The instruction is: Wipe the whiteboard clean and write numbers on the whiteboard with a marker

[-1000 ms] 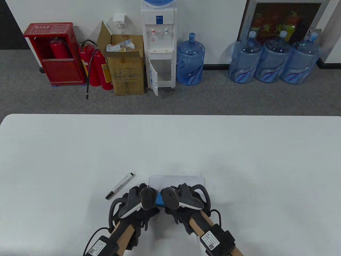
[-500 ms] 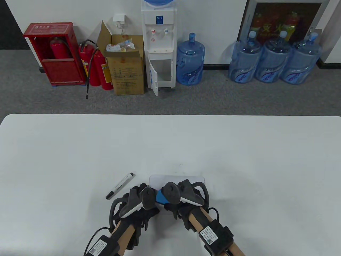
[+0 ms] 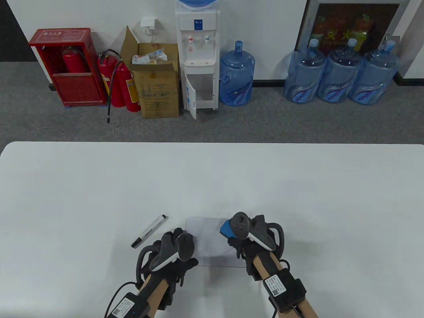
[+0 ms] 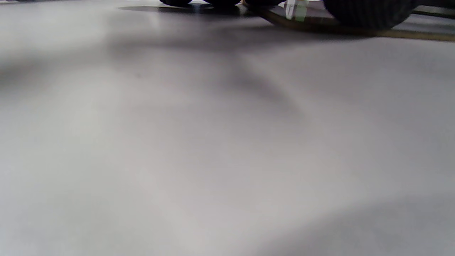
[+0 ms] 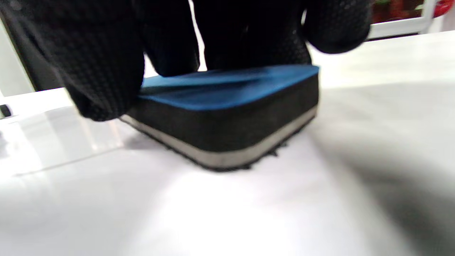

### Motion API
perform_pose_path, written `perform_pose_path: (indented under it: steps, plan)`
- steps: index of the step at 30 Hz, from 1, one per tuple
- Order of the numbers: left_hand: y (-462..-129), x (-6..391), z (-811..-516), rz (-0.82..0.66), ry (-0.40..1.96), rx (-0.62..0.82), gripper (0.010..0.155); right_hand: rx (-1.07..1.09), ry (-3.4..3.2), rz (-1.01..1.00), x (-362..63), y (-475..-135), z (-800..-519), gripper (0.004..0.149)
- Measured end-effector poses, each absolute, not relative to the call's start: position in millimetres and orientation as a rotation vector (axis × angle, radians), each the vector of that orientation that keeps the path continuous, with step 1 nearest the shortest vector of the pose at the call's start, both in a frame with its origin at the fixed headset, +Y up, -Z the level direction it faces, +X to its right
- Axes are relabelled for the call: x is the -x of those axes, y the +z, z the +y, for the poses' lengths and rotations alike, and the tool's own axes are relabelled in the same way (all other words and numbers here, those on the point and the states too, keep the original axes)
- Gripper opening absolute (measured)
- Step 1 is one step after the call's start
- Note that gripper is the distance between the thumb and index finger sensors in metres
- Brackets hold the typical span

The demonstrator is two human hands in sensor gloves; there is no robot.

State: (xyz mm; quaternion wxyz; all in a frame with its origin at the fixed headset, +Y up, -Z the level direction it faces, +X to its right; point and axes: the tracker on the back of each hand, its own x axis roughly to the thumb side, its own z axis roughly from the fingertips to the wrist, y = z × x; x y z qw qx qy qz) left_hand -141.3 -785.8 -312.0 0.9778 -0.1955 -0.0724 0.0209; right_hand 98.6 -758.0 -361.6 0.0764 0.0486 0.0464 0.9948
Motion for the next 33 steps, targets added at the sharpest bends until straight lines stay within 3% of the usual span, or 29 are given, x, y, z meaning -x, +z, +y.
perform_pose_path:
  steps: [11, 17, 23, 28, 33]
  plan:
    - [-312, 140, -786, -0.147, 0.042, 0.398, 0.077, -0.258, 3.024, 0.093, -73, -355, -759, 0.064]
    - [-311, 140, -786, -0.147, 0.043, 0.403, 0.076, -0.522, 3.033, 0.072, -20, -337, -760, 0.064]
    - [-311, 139, -786, -0.146, 0.035, 0.404, 0.077, -0.692, 3.014, 0.121, -10, -324, -759, 0.064]
    - [-311, 139, -786, -0.143, 0.031, 0.416, 0.077, -0.637, 2.962, 0.161, -18, -330, -759, 0.064]
    - [-311, 139, -786, -0.141, 0.032, 0.419, 0.077, -0.344, 3.015, 0.117, -45, -347, -758, 0.063]
